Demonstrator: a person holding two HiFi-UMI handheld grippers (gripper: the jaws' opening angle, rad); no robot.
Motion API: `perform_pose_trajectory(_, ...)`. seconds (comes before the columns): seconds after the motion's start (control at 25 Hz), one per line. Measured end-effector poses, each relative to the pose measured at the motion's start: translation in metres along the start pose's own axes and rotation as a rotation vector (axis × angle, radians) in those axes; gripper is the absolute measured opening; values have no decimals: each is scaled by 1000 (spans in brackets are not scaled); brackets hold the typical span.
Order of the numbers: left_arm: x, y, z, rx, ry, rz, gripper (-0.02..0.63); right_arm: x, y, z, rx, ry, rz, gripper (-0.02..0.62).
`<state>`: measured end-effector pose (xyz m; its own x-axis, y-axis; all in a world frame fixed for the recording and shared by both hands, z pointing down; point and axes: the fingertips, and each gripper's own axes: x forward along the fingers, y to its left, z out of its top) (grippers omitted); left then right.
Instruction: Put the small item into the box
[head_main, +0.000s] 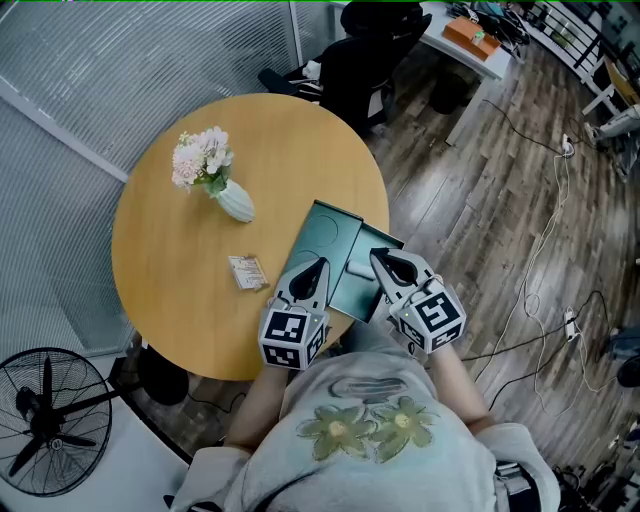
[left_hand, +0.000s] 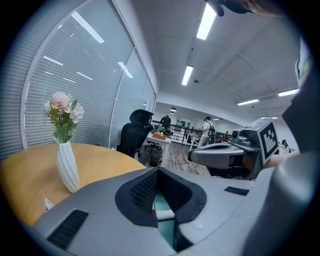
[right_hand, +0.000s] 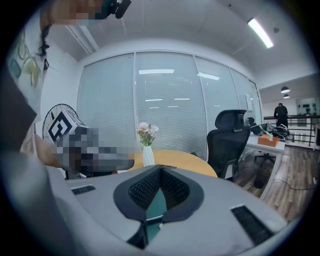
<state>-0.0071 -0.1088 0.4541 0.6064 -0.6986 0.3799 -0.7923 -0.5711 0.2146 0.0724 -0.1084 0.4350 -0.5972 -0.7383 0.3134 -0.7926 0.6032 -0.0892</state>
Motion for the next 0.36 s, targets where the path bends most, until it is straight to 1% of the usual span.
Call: perform_pose_trajectory(0.36,-1,-1,-4,-3,7,-2,2,-1,1,-5,1,11,-2,3)
